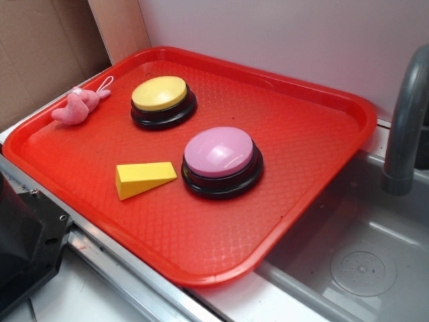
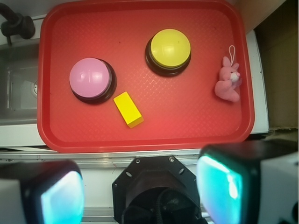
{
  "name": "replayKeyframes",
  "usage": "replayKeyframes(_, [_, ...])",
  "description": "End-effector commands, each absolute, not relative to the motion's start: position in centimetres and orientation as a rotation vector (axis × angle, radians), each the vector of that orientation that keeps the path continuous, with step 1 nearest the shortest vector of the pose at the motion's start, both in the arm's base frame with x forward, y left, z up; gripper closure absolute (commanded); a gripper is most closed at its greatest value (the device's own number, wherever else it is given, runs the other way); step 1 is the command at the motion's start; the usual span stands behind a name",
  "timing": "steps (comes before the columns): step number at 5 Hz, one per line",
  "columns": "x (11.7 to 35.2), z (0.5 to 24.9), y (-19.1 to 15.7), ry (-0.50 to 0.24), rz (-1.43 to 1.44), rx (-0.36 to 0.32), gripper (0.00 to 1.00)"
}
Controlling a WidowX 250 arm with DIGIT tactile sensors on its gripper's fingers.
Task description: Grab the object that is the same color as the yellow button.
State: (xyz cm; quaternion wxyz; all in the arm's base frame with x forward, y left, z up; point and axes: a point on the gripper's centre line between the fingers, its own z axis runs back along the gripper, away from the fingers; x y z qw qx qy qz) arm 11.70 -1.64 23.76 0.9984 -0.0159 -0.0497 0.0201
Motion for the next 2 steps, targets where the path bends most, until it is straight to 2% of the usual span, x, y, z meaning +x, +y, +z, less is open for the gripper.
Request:
replayKeyframes(1, [11.7, 23.8, -1.6, -0.099, 0.040, -0.032, 0.00])
replayKeyframes(2, [12.6, 21.1, -1.6, -0.105, 0.037, -0.017, 0.00])
